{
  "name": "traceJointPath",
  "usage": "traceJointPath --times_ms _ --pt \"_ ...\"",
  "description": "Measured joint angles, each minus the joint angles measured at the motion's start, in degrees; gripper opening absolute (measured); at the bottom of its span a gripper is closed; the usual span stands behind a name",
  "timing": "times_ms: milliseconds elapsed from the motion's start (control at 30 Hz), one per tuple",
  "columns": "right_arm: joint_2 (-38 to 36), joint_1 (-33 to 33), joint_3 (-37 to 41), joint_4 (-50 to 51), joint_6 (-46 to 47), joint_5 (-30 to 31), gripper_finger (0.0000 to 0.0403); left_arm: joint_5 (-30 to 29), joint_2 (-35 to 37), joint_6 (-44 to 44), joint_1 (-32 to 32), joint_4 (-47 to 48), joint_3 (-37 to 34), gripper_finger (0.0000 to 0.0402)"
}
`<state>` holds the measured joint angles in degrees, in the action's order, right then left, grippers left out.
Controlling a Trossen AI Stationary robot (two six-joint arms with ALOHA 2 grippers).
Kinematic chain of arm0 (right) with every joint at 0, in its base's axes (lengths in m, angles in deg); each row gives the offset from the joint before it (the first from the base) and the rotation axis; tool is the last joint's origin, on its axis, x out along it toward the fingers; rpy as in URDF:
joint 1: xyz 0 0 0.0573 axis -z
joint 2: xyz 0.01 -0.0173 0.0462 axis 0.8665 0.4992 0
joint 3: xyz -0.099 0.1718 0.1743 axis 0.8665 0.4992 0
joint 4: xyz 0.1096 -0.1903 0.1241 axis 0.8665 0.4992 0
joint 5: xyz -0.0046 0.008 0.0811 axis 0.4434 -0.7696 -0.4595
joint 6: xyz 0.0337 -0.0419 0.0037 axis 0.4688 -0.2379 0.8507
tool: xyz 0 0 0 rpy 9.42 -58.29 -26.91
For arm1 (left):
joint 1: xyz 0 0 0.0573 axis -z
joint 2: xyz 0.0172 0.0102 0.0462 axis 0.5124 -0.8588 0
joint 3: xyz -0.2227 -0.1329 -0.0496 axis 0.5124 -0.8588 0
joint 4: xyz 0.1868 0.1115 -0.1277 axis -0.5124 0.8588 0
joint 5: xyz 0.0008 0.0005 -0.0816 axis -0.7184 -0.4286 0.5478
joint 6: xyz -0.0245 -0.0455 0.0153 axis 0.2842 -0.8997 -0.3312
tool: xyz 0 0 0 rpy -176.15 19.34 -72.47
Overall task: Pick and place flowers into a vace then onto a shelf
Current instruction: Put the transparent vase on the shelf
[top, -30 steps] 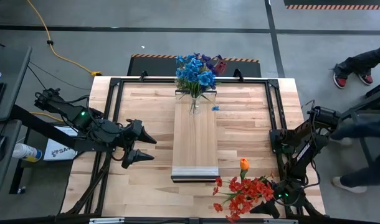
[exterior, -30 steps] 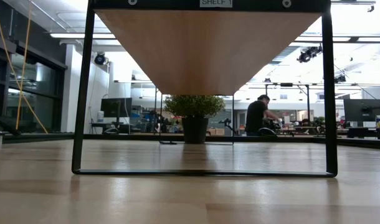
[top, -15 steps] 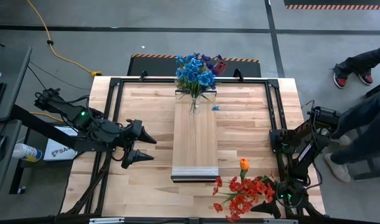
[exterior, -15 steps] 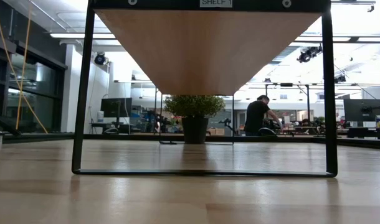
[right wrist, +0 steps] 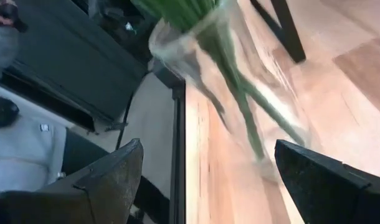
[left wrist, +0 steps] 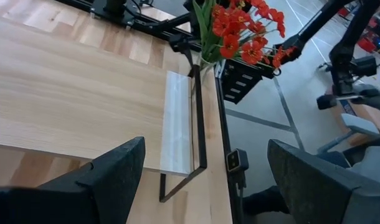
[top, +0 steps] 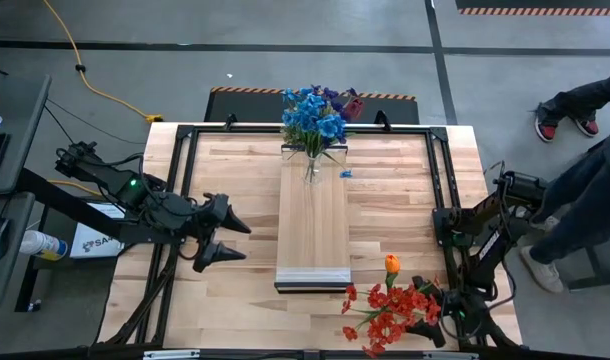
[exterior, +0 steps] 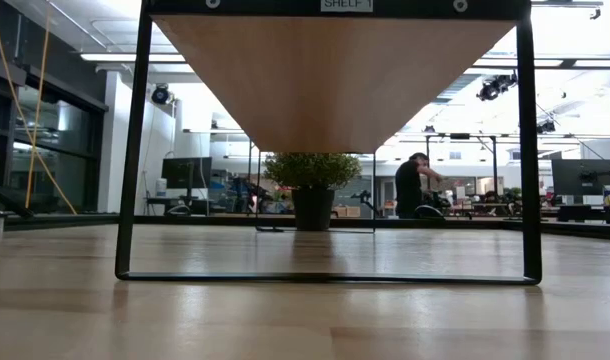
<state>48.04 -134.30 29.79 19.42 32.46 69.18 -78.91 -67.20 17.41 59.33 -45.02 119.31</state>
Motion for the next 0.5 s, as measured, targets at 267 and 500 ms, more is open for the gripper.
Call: traceJointPath --times_ms 267,500 --pt "0.0 0.0 0.0 4.16 1.15 -0.09 0.0348 0.67 0.0 0.0 0.0 0.04 0.0 0.0369" --pt "-0.02 0.01 0.0 4.68 0.03 2.61 0.035 0.98 0.0 0.0 0.01 0.46 0.0 0.0369"
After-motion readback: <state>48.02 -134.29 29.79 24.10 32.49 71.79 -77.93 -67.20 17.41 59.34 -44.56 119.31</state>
